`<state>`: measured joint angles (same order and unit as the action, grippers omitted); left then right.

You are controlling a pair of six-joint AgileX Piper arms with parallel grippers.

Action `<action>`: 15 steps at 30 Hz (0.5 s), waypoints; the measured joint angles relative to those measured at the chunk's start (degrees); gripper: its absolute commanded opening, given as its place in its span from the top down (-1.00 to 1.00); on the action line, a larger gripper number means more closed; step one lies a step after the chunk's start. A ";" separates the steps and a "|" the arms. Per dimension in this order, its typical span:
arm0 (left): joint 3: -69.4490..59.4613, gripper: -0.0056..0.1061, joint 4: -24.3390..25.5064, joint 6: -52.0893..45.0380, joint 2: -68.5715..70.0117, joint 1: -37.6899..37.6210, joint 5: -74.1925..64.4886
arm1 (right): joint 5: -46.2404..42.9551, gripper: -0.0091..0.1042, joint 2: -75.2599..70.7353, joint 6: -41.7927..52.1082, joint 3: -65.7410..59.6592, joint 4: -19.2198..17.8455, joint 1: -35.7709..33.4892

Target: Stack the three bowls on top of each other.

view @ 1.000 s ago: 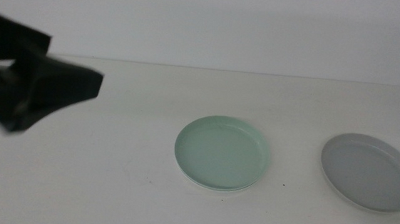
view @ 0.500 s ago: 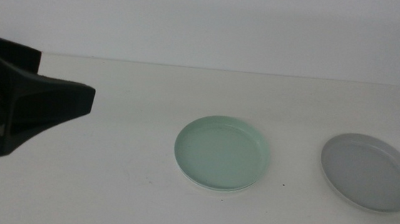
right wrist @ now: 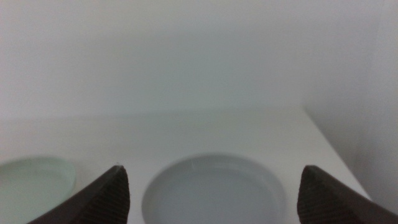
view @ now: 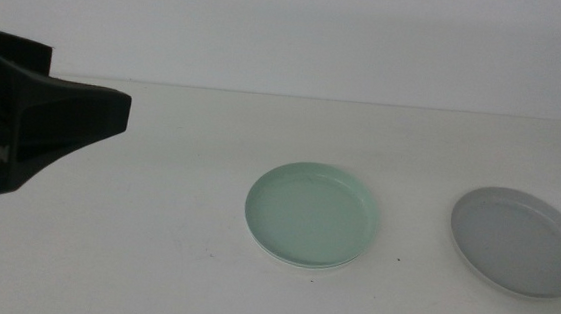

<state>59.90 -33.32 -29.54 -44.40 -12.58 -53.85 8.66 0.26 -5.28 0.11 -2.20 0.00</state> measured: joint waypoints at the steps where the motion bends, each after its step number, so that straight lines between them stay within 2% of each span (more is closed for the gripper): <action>1: 0.00 -0.78 0.00 0.00 0.00 0.00 0.00 | -0.98 -0.80 0.00 -0.16 0.00 -0.10 0.00; 5: 0.00 -0.78 0.00 0.00 0.00 0.00 0.00 | 0.59 -0.80 1.19 -2.68 2.95 -0.23 0.00; 8: 0.00 -0.78 0.00 0.00 0.00 0.00 0.09 | 5.88 -0.80 7.26 -3.40 11.82 -0.23 0.05; 15: 0.00 -0.78 0.00 0.00 0.00 0.00 0.09 | 34.34 -0.80 27.28 -3.65 36.32 2.57 0.05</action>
<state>59.90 -33.32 -29.54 -44.40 -12.58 -53.75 43.00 27.54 -8.93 36.43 0.37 0.04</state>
